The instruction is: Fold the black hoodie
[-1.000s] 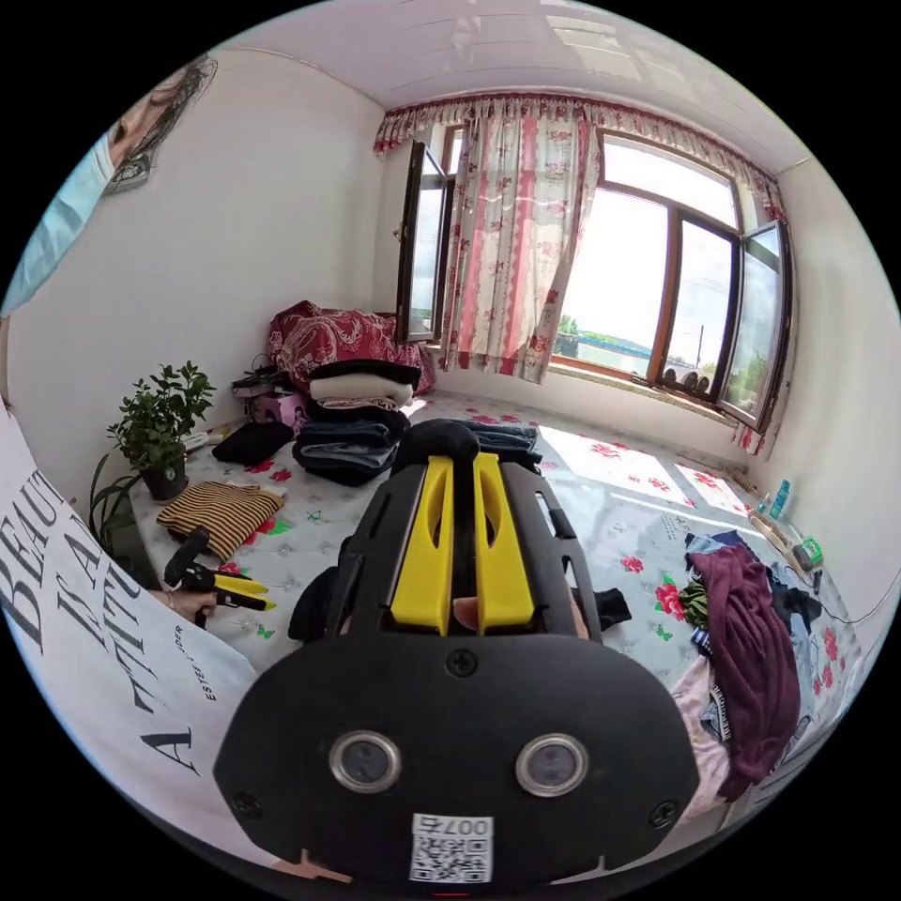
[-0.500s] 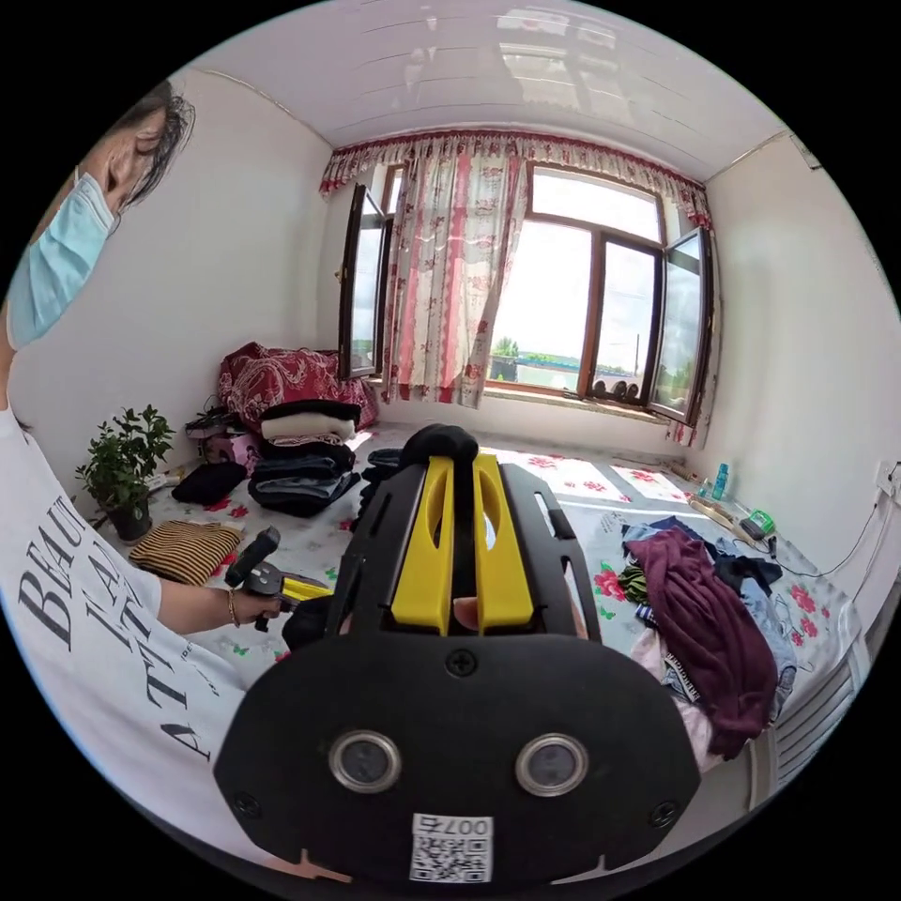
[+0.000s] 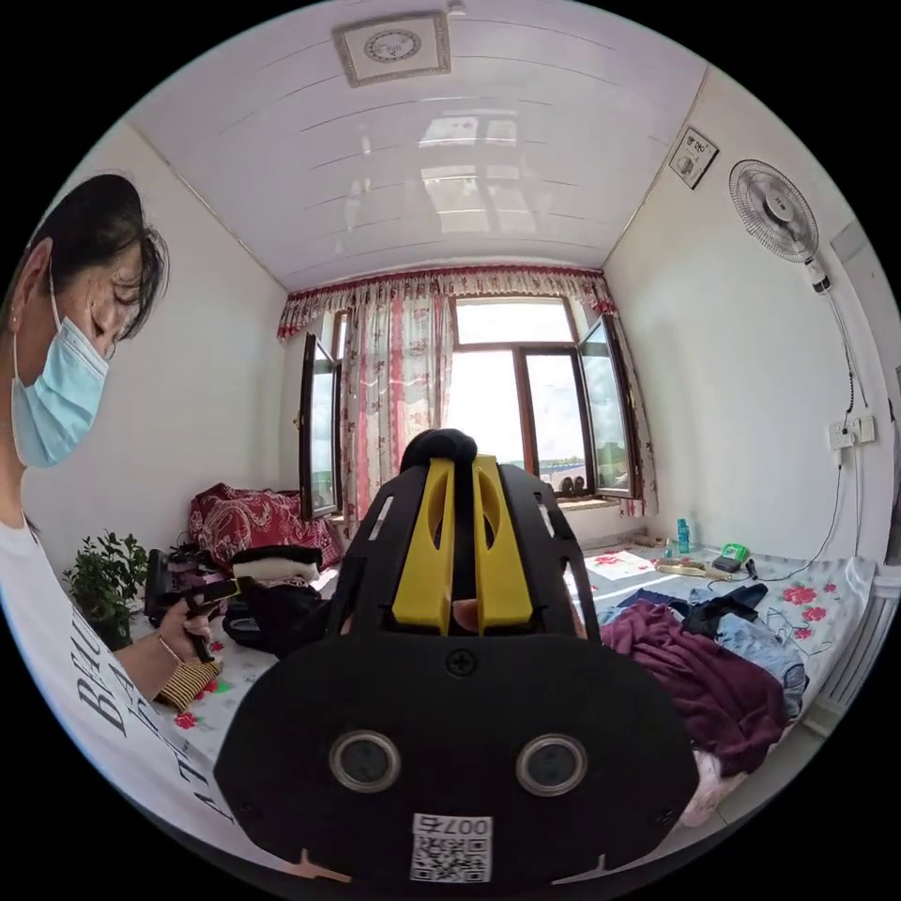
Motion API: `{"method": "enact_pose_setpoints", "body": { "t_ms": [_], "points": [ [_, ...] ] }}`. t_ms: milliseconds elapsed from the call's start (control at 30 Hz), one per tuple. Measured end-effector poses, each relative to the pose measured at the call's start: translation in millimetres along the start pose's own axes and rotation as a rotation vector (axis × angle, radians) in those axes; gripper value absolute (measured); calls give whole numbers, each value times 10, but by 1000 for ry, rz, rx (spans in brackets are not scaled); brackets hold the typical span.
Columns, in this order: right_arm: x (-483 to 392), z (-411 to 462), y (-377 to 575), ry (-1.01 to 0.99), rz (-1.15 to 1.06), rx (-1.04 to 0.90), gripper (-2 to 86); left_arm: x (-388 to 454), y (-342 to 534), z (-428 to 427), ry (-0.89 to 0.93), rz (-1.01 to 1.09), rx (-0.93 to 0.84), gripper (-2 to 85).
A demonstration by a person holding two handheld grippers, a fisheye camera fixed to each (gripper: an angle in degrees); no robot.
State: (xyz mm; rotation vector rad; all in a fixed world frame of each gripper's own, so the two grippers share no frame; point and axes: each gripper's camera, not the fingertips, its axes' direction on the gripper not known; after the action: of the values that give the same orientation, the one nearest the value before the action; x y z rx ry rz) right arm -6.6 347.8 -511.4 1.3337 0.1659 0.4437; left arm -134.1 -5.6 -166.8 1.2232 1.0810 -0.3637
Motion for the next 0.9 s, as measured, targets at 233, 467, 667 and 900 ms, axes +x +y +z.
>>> {"method": "enact_pose_setpoints", "body": {
  "t_ms": [233,467,667,900],
  "points": [
    [158,-436,-521,-41,-60,266,17,1175,-665,-922,-96,273,349,-9],
    [257,1213,-510,-66,-112,-24,27,1186,-1056,-79,-482,322,175,-2],
    [624,3222,711,116,-57,-580,63,-771,-605,1546,-791,-77,-499,70],
    [617,3510,2499,-169,15,-1017,119,-1414,1075,1236,-816,-452,-731,78]
  ]
}}
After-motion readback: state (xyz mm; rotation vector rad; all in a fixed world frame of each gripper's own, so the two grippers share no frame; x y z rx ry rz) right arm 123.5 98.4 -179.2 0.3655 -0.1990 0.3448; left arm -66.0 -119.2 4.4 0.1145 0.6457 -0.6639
